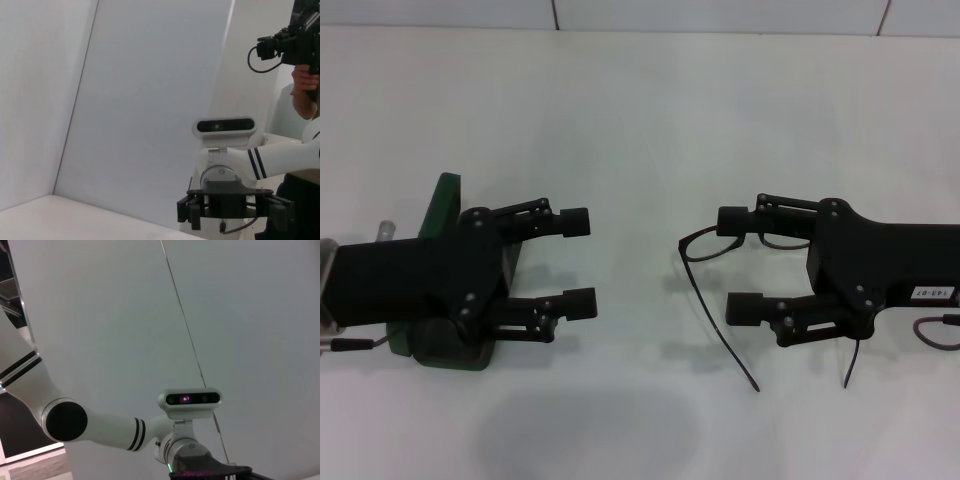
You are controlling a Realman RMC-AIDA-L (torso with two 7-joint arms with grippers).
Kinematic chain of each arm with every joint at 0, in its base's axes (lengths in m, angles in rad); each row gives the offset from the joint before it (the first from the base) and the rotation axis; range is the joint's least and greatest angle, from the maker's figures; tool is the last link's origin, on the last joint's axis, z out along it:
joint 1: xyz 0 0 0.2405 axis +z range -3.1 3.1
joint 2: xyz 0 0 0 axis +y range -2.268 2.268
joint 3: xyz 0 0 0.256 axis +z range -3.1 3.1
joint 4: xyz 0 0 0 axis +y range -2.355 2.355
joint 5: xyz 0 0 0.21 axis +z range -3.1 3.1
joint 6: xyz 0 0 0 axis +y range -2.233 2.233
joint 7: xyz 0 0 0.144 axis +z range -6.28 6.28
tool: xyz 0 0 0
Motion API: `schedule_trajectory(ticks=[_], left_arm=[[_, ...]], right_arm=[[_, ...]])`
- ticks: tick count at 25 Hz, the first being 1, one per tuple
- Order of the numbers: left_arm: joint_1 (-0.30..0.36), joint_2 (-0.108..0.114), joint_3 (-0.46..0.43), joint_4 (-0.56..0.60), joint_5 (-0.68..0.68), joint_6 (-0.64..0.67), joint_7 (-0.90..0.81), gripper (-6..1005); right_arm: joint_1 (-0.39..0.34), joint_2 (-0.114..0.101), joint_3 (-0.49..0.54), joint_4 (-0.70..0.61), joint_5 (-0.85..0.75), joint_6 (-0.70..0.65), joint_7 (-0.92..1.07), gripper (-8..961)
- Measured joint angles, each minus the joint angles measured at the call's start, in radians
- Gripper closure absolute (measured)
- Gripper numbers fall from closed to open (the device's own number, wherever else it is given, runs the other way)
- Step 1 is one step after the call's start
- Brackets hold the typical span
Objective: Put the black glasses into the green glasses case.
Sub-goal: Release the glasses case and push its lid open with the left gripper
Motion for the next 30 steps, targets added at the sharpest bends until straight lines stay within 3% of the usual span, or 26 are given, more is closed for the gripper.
schedule_trajectory(ticks=[13, 16, 18, 21, 25, 27, 30], left_arm=[[-0.006, 0.001, -0.001, 0.008, -0.004, -0.01, -0.096, 133], [-0.008, -0.014, -0.004, 0.08, -0.004, -0.054, -0.217, 135], [0.0, -0.041, -0.009, 0.268, 0.03, -0.104, -0.427, 136], [0.01, -0.064, -0.012, 0.524, 0.107, -0.158, -0.664, 138], [-0.003, -0.085, 0.01, 0.951, 0.448, -0.226, -1.143, 141], [-0.017, -0.097, 0.041, 1.084, 0.609, -0.223, -1.283, 143], [-0.021, -0.1, 0.11, 1.203, 0.733, -0.214, -1.428, 145]], right_arm=[[-0.001, 0.003, 0.004, 0.002, 0.0, -0.004, -0.008, 69], [-0.006, 0.002, 0.017, 0.013, 0.0, 0.011, -0.032, 69], [-0.016, -0.001, 0.035, 0.019, -0.004, 0.022, -0.047, 69], [-0.037, -0.005, 0.064, 0.025, -0.006, 0.039, -0.062, 68], [-0.062, 0.0, 0.081, 0.029, -0.007, 0.044, -0.087, 68], [-0.077, 0.002, 0.082, 0.033, -0.005, 0.049, -0.098, 68], [-0.092, 0.003, 0.088, 0.045, -0.002, 0.052, -0.106, 68]])
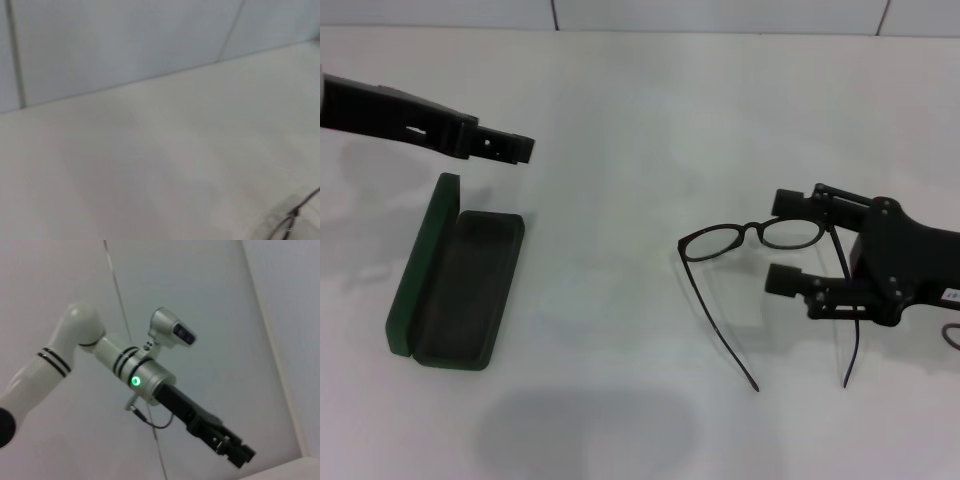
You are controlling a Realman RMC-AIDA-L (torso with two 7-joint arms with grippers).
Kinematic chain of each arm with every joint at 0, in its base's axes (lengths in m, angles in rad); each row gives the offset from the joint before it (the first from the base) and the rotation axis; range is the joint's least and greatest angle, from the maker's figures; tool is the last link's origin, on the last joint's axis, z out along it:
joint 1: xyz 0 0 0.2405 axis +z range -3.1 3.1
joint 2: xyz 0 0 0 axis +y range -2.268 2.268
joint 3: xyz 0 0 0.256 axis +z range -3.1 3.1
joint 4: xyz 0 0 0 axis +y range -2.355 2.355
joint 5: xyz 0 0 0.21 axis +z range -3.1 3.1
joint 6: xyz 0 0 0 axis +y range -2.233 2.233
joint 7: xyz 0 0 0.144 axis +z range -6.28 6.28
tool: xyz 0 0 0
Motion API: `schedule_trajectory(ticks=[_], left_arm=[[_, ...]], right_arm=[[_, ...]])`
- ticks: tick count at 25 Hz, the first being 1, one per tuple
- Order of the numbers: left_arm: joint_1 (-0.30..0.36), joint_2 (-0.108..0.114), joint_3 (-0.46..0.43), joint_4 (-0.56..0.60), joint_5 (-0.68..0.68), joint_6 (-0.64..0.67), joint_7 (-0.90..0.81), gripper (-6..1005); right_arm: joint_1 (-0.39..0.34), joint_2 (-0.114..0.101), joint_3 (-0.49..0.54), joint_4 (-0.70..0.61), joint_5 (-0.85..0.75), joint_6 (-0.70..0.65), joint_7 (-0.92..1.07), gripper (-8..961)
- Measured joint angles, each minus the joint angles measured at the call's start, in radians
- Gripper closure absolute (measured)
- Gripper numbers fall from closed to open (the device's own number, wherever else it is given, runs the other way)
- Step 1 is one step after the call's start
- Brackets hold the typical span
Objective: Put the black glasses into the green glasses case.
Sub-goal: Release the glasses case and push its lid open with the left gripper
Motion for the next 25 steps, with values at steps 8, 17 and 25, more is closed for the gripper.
schedule_trajectory(ticks=[8, 17, 25], left_arm=[[0.007, -0.006, 0.194, 0.005, 0.361, 0.005, -0.175, 229], [-0.008, -0.007, 0.332, -0.103, 0.494, -0.03, -0.216, 235], [-0.011, -0.006, 0.33, -0.111, 0.498, -0.039, -0.227, 307]], right_arm=[[-0.002, 0.0, 0.019, 0.011, -0.001, 0.001, -0.012, 68], [0.009, 0.0, 0.017, 0.014, -0.003, 0.011, -0.012, 69], [0.001, 0.0, 0.019, 0.025, -0.003, 0.011, -0.025, 69]])
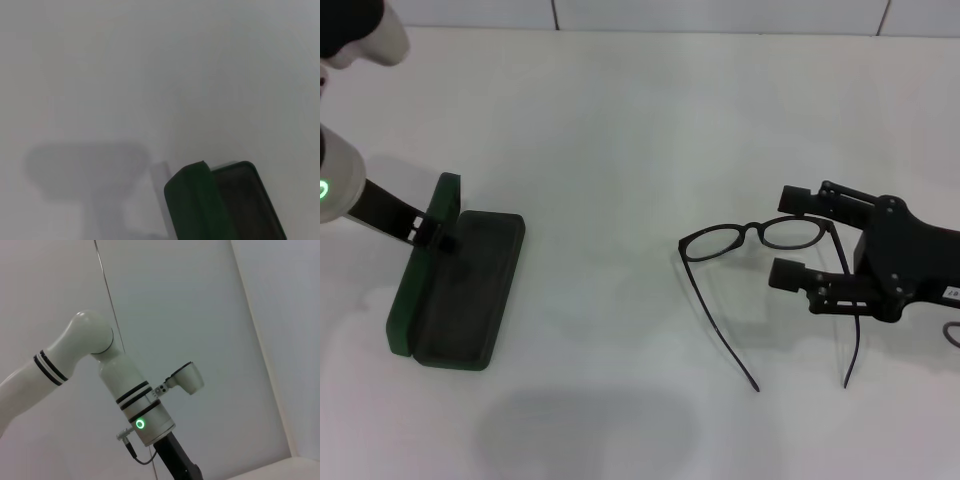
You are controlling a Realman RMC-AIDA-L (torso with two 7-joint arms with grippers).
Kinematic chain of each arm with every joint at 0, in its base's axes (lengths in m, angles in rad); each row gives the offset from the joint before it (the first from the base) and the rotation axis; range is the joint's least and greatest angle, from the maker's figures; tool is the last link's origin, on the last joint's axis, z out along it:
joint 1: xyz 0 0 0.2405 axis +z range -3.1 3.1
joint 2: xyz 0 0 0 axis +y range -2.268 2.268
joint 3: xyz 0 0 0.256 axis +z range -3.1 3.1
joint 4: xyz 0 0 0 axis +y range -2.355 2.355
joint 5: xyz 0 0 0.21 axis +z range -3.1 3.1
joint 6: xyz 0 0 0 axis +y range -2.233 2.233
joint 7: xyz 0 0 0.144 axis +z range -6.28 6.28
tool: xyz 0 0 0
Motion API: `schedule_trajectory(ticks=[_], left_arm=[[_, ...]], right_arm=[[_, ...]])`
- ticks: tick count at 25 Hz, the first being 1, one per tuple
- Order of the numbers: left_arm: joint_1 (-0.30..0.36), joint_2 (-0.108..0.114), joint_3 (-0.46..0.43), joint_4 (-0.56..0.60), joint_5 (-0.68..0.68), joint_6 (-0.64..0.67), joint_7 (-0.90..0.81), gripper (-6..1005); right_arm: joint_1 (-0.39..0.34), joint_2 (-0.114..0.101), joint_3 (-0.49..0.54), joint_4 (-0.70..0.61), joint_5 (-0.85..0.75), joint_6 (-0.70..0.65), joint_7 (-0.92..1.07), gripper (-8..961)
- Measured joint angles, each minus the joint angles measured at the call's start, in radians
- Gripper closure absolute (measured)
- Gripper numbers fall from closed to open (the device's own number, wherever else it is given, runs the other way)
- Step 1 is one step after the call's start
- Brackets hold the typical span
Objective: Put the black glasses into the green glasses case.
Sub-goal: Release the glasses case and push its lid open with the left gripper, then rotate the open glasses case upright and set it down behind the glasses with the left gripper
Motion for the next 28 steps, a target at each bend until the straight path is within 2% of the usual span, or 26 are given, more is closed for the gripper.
schedule_trajectory(ticks=[7, 13, 15, 21, 24, 28], left_arm=[[-0.006, 0.001, 0.0, -0.014, 0.001, 0.0, -0.002, 419], [-0.007, 0.001, 0.002, -0.005, 0.003, 0.003, 0.002, 660], [-0.008, 0.003, 0.001, 0.006, 0.003, 0.004, 0.004, 791], [-0.033, 0.004, 0.003, 0.064, 0.004, 0.004, 0.057, 791], [-0.088, 0.002, 0.014, 0.071, 0.003, -0.014, 0.154, 791], [-0.169, 0.002, 0.069, 0.032, 0.001, -0.091, 0.329, 791]], right_arm=[[0.002, 0.0, 0.001, 0.001, 0.002, 0.0, 0.0, 68], [0.001, 0.0, 0.001, 0.001, 0.003, 0.001, -0.004, 68], [-0.001, 0.0, 0.001, 0.001, 0.004, 0.001, -0.004, 68], [0.013, -0.006, -0.013, 0.0, -0.022, -0.047, -0.013, 69], [0.06, -0.012, -0.024, 0.0, -0.108, -0.144, -0.016, 69], [0.106, -0.001, -0.035, 0.001, -0.196, -0.219, 0.017, 68]])
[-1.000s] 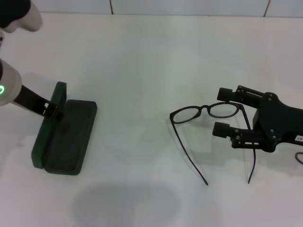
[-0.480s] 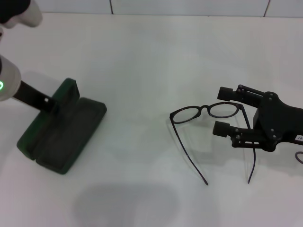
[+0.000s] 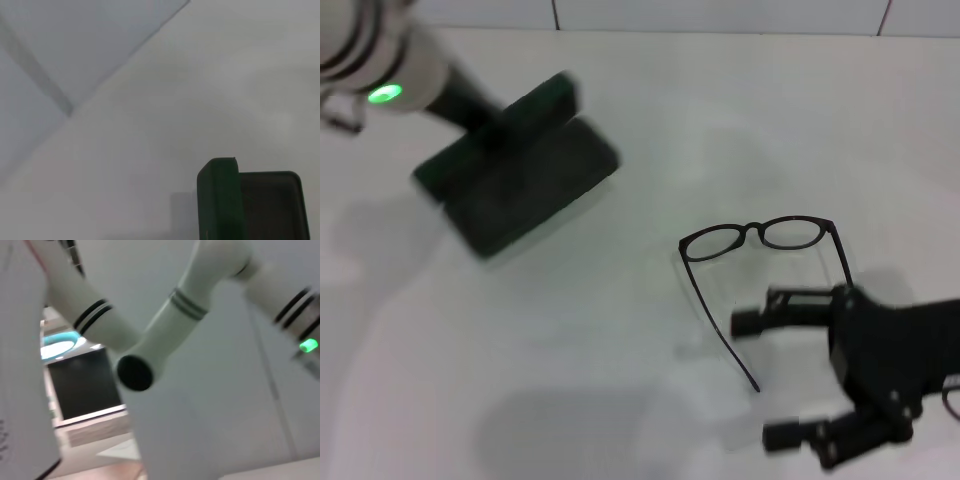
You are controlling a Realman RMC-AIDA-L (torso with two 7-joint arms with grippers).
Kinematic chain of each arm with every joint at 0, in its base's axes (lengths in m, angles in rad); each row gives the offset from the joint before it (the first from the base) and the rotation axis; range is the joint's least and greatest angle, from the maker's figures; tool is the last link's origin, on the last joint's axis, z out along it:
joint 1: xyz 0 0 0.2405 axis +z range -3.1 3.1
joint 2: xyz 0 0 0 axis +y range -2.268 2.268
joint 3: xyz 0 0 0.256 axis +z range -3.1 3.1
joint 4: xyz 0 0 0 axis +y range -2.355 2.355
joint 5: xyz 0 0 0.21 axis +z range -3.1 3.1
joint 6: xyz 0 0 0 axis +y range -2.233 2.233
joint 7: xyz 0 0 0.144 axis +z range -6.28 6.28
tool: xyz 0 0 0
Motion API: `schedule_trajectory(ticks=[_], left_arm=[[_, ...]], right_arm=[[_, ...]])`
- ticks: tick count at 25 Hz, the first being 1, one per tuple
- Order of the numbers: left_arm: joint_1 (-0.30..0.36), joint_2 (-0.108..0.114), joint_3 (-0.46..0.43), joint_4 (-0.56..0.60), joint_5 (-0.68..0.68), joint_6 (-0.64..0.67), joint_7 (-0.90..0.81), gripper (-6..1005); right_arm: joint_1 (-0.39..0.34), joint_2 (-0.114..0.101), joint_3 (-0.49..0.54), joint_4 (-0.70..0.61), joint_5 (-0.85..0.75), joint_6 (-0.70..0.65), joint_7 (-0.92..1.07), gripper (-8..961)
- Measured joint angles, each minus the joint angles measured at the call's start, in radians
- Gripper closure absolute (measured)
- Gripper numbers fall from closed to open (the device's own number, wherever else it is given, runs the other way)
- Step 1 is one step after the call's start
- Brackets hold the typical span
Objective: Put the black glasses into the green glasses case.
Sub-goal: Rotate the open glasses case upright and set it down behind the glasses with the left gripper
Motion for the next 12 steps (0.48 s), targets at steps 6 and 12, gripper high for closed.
schedule_trajectory(ticks=[6, 12], left_arm=[[-0.146, -0.003, 0.131, -0.172, -0.01, -0.116, 0.309, 792], [-0.236, -0.007, 0.205, -0.34, -0.029, -0.218, 0.372, 792]], right_arm=[[-0.001, 0.009, -0.041, 0.001, -0.011, -0.015, 0.033, 69], [-0.039, 0.011, -0.031, 0.001, 0.023, -0.015, 0.031, 69]])
